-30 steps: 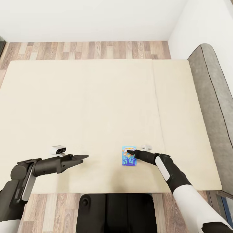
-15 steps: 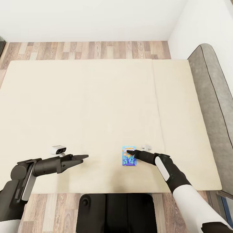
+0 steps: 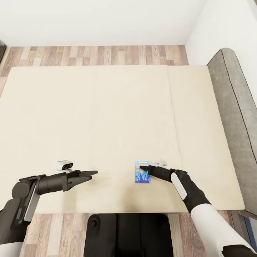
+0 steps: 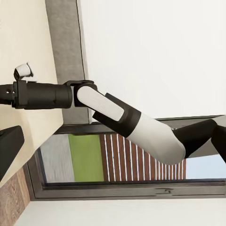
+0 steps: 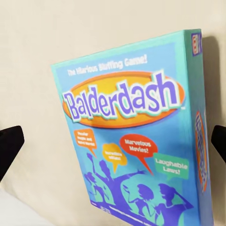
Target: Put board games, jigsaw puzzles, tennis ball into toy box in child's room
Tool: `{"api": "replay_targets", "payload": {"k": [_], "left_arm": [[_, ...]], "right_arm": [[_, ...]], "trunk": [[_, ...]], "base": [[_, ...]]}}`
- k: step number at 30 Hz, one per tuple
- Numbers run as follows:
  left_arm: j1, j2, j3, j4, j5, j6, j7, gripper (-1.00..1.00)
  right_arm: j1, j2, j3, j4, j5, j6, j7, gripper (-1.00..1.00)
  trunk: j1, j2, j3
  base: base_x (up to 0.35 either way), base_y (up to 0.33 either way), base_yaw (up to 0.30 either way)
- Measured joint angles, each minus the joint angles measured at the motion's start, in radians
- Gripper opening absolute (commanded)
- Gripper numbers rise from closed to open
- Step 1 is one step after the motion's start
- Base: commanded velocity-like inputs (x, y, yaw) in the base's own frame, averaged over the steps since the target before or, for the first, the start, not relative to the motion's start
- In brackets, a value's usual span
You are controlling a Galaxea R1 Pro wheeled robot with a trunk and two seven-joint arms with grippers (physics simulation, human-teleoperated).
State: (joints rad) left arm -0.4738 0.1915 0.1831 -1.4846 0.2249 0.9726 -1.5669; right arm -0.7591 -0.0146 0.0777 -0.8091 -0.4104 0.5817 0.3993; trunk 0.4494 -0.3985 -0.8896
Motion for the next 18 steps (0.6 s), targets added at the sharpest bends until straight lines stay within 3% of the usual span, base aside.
{"api": "replay_targets", "payload": {"k": [18], "left_arm": [[0.0,0.0,0.0,0.0,0.0,0.0,0.0,1.0]], "right_arm": [[0.001,-0.001,0.001,-0.003,0.0,-0.002,0.003,1.0]], "trunk": [[0.0,0.0,0.0]], "base": [[0.0,0.02,0.0]]}}
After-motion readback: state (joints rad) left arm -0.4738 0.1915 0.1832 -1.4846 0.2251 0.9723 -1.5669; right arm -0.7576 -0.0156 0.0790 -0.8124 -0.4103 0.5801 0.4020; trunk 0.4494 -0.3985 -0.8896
